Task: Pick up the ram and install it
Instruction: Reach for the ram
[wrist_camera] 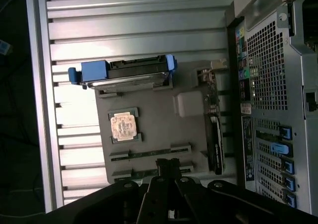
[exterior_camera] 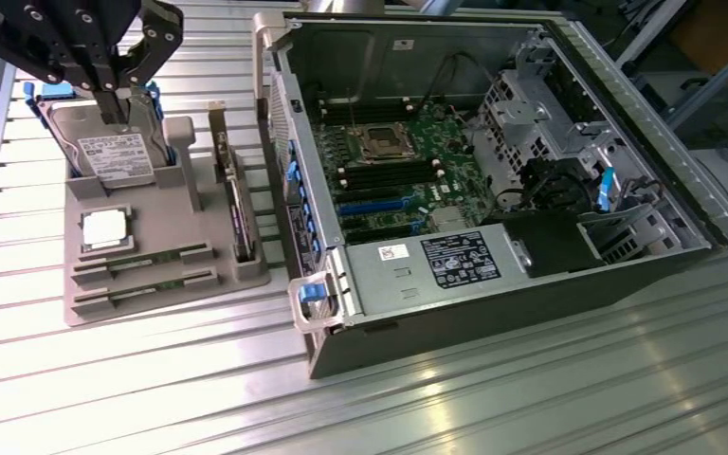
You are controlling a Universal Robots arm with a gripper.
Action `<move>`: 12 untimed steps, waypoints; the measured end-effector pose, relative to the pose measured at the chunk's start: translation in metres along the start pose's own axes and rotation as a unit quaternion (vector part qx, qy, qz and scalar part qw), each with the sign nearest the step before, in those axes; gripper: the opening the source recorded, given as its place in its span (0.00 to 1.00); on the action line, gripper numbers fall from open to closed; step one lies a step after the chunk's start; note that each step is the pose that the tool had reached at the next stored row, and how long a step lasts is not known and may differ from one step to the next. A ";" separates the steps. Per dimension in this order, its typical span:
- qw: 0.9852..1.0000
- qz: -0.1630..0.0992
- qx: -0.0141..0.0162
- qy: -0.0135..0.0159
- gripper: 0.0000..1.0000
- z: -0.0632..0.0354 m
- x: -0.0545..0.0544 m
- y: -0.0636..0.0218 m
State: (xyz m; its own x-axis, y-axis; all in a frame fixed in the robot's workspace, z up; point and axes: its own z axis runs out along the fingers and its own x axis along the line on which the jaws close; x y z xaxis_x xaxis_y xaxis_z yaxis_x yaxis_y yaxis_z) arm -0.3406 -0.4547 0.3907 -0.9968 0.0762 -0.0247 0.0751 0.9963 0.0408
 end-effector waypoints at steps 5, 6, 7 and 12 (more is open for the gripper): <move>1.000 0.000 0.000 0.000 0.10 0.0001 0.000 -0.0062; 1.000 0.000 0.000 0.000 0.10 0.0002 -0.001 -0.0077; 1.000 0.000 0.000 0.000 0.10 0.0002 -0.001 -0.0084; 1.000 0.000 0.000 0.000 0.10 0.0004 -0.001 -0.0142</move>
State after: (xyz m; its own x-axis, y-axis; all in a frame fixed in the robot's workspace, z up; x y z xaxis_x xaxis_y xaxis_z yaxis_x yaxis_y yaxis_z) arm -0.3406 -0.4689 0.3898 -0.9968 0.0761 -0.0248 0.0751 0.9964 0.0399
